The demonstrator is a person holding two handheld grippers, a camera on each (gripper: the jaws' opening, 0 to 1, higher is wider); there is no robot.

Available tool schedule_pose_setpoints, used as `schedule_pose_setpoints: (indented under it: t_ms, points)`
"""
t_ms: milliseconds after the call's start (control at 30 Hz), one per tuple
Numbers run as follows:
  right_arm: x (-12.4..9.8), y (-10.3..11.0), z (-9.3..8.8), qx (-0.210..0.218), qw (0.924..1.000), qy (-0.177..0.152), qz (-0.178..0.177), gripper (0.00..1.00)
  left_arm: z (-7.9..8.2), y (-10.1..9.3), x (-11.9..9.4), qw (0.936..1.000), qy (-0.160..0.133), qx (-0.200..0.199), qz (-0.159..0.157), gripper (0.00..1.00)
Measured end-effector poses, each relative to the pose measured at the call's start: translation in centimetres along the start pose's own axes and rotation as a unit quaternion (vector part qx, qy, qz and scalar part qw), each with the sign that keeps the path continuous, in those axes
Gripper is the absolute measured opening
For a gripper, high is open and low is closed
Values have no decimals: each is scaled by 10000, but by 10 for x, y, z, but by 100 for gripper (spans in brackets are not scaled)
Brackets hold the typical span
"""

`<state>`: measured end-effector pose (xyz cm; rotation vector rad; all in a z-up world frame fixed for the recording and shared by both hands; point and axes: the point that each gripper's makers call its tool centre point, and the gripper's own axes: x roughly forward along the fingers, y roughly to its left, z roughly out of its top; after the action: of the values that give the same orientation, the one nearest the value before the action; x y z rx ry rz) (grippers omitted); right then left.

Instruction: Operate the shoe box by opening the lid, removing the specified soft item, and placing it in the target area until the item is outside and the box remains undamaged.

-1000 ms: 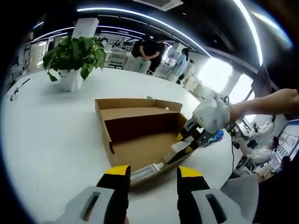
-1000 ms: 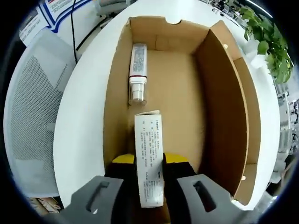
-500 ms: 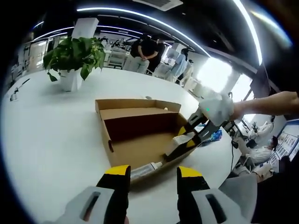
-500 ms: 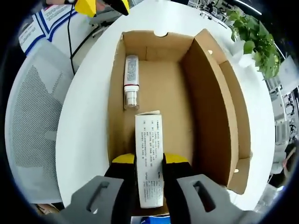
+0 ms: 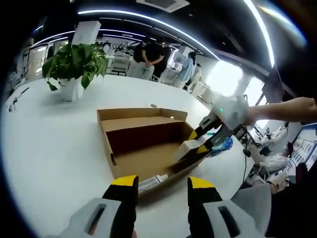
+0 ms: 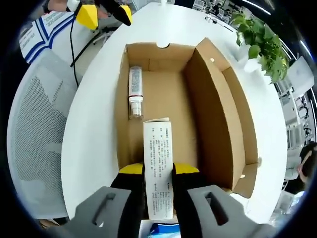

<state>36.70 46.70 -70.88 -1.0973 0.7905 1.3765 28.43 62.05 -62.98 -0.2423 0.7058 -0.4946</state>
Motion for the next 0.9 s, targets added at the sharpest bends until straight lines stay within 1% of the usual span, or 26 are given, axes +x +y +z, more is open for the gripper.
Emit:
schedule_pose_setpoints:
  t_ms: [233, 500, 667, 733, 800, 900]
  points:
    - [-17, -8, 8, -103, 9997, -97, -174, 18, 1, -3, -2, 10000, -22, 18, -27, 40]
    - [-33, -11, 7, -137, 9994, -127, -306, 18, 8, -9, -1, 9999, -48, 108, -78, 40]
    - [-48, -13, 11, -239, 9986, -166, -440, 18, 10, -13, 1, 9998, -58, 143, -105, 40]
    - [-52, -14, 10, -276, 9983, -166, -483, 18, 11, -15, 2, 9998, -56, 161, -120, 40]
    - [-59, -16, 6, -319, 9977, -125, -583, 18, 11, -18, 2, 9997, -58, 180, -140, 40]
    - [-68, -17, -2, -271, 9974, -111, -652, 18, 10, -21, 3, 9997, -55, 192, -161, 40]
